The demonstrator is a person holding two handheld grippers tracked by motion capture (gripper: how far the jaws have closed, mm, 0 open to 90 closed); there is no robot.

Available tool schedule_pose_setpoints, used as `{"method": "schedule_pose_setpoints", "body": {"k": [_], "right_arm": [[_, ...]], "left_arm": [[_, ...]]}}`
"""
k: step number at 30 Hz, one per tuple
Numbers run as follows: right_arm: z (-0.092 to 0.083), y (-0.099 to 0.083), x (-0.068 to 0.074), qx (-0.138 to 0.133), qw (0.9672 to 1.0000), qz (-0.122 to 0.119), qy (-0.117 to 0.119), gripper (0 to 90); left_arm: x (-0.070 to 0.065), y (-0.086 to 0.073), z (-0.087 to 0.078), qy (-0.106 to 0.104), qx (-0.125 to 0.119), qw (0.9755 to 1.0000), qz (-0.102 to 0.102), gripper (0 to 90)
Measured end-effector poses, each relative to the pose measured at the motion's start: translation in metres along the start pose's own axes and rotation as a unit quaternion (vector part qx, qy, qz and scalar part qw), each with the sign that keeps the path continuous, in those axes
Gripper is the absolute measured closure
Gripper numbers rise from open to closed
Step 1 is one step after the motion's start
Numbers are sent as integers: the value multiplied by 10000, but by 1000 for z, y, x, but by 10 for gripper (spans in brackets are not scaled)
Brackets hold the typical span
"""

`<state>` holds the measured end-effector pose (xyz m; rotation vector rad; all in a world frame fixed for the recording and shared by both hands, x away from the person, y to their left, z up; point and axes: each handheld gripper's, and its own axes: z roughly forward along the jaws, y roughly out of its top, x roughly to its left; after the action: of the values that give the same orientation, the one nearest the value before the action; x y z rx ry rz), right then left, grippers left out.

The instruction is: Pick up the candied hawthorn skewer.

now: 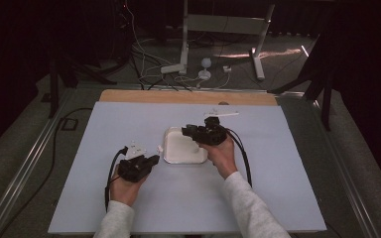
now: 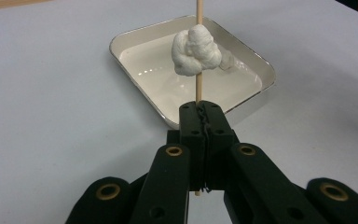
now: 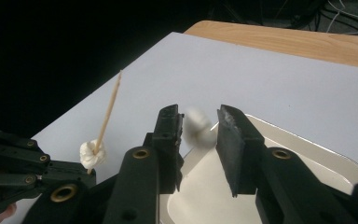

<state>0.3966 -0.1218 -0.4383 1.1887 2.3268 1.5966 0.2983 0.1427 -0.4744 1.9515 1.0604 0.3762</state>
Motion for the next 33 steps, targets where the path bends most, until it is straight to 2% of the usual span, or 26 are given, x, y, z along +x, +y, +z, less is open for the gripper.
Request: {"method": "schedule_pose_setpoints", "body": {"k": [3,9,13,16,23,27,31,33], "right_arm": [[1,0,-1,17,10000,27,-19,644],[0,-1,-1,-5,9999,101,-14,474],[-3,-1,3,14,10000,46,39,388],[-5,0,6,-6,9999,115,117,343],[-3,-8,20,68,9990,88,432,342],[6,-17,32,190,9976,-10,666,380],[17,-25,42,290,9952,10,933,433],[22,-27,46,329,9945,36,992,456]], "left_arm": [[0,0,0,5,2,10000,1,900],[1,0,-1,17,-32,10000,-22,900],[0,1,-2,21,-72,10000,-25,900],[0,1,-2,23,-119,9999,-36,900],[-3,2,-2,8,-220,9998,-33,900],[-5,3,-3,-17,-299,9995,-20,899],[-6,4,-2,-52,-304,9995,20,898],[-7,4,-2,-122,-351,9993,74,898]]}}
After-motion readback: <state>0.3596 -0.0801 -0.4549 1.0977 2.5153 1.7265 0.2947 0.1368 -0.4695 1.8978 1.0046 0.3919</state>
